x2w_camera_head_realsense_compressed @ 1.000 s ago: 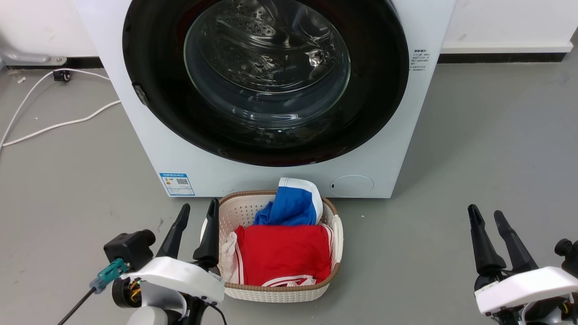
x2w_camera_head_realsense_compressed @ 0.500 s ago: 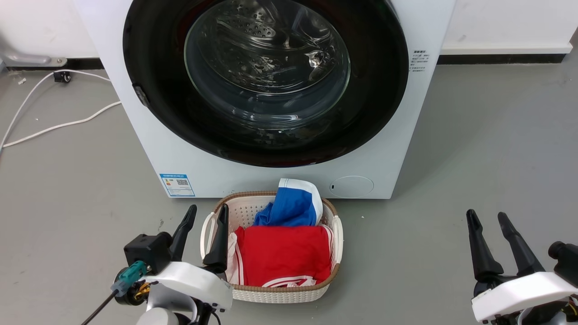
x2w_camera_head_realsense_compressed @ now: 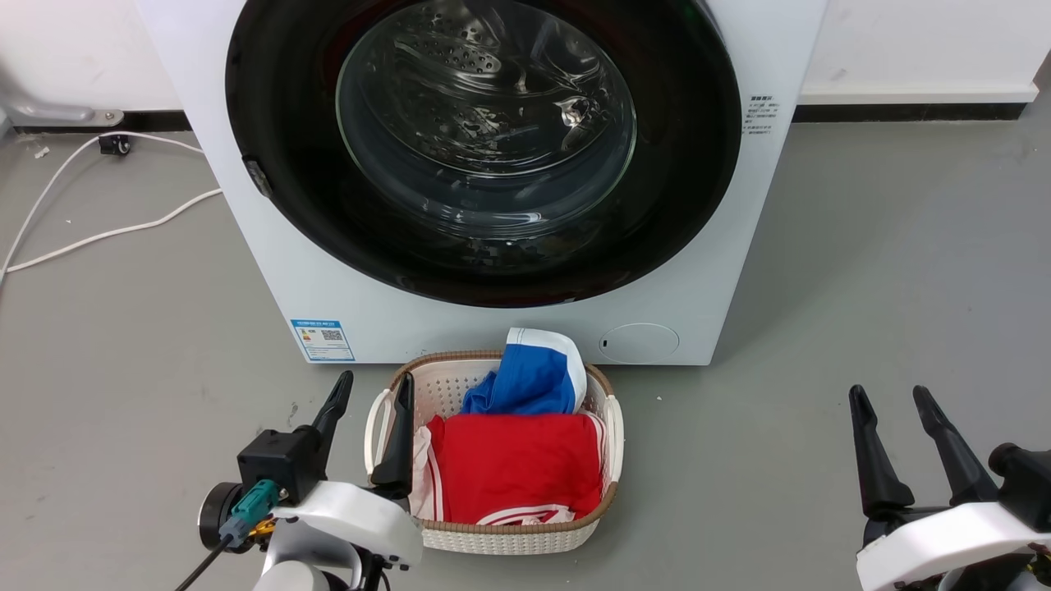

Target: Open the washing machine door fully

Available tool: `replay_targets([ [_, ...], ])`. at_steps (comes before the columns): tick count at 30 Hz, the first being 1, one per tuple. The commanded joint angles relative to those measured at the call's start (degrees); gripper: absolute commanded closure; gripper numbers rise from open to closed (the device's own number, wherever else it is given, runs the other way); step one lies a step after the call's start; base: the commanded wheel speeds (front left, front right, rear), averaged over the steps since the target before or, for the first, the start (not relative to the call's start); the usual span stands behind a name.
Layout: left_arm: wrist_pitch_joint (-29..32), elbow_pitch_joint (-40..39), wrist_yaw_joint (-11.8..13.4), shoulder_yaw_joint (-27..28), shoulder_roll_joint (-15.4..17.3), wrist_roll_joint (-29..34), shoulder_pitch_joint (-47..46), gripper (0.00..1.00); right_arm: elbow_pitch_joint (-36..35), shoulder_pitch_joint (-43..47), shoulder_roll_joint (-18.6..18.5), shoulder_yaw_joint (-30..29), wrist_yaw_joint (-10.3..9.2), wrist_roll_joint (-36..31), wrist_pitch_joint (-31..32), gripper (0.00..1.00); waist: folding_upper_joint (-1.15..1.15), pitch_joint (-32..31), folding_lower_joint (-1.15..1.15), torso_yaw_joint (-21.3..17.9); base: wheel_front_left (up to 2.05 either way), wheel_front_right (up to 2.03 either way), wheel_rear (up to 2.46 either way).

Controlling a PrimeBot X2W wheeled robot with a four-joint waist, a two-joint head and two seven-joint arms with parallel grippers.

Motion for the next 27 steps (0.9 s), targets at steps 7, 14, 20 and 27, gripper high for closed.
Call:
replay_targets([
  [7, -1.24, 0.06, -0.25, 0.15, 0.05, 3.59, -0.67, 0.00, -1.58, 0.76, 0.33, 0.01, 0.12, -4.19, -0.39, 0.00, 0.00, 0.04, 0.00, -0.16, 0.00, 0.00, 0.00],
  [14, -1.95, 0.91, -0.51, 0.48, -0.41, 6.06, -0.50, 0.00, -2.08, 1.50, 0.40, -0.42, 0.13, -6.17, -0.83, 0.00, 0.00, -0.08, 0.00, -0.13, 0.00, 0.00, 0.00],
  [20, -2.64, 1.57, -1.16, 0.57, -0.86, 8.08, -0.81, 0.00, -2.49, 1.78, 0.44, -0.75, 0.13, -7.83, -1.17, 0.00, 0.00, -0.13, 0.00, 0.12, 0.00, 0.00, 0.00],
  [27, -3.33, 2.64, -2.19, 1.14, -1.75, 8.93, -0.63, 0.00, -2.59, 2.12, 0.48, -1.15, 0.14, -9.38, -1.69, 0.00, 0.00, -0.41, 0.00, 0.19, 0.00, 0.00, 0.00],
])
